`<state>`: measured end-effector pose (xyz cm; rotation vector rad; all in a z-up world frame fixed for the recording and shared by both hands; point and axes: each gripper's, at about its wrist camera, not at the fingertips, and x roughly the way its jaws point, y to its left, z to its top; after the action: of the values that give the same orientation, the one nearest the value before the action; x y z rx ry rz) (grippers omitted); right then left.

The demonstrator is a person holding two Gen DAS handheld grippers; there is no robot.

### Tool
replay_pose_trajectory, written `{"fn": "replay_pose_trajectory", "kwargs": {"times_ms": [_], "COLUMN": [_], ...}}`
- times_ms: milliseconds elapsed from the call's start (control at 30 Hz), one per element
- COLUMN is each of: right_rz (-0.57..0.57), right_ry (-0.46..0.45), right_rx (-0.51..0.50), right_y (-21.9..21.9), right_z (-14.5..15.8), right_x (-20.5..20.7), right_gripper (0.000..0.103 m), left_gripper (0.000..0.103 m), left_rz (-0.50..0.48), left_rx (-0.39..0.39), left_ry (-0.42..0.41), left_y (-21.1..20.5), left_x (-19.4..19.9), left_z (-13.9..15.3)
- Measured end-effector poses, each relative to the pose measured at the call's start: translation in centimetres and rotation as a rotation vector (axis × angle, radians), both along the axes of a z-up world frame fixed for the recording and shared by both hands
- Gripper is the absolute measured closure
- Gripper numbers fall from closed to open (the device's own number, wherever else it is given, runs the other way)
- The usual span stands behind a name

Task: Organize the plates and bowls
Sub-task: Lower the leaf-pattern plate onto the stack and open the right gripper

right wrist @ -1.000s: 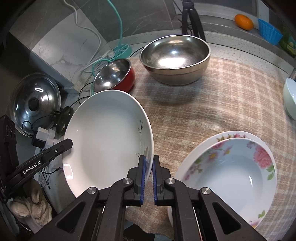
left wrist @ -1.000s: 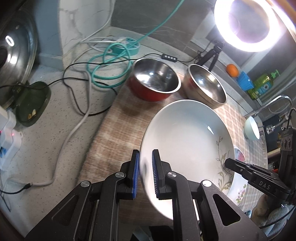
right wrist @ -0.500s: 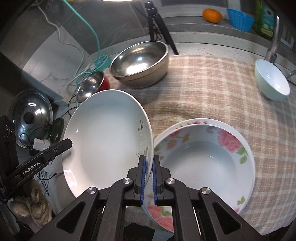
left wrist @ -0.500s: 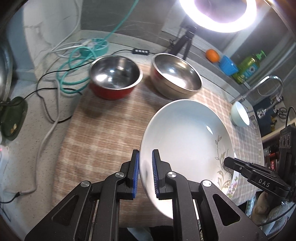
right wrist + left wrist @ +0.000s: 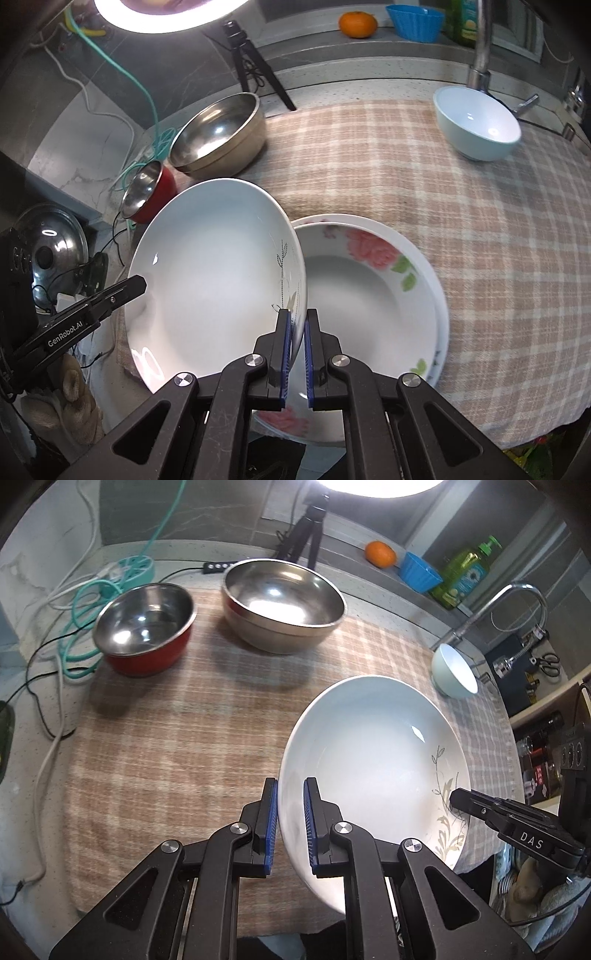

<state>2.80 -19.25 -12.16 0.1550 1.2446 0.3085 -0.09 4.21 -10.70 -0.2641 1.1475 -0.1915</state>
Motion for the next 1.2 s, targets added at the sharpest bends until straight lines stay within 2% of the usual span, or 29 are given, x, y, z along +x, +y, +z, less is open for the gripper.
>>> {"fn": "replay_pose_trajectory", "kwargs": {"times_ms": [600,1200], "right_rz": [-0.108,-0.105], "right_ry": [0.038,0.049], "right_rx": [-0.038,-0.060], "right_y": [-5.9,-6.8], "right_z": [-1.9,-3.3], "right_x": [-1.1,-0.9], "right_gripper": [0.096,0.096], "left_gripper": [0.091,0.091], "left_rz": [-0.122,-0.145], "left_rx": [0.007,0.047], "left_ry": [0.043,0.070], "left_y": [-5.5,-6.6], "left_x": [0.6,0.7], "left_z": [-1.5,-3.0]}}
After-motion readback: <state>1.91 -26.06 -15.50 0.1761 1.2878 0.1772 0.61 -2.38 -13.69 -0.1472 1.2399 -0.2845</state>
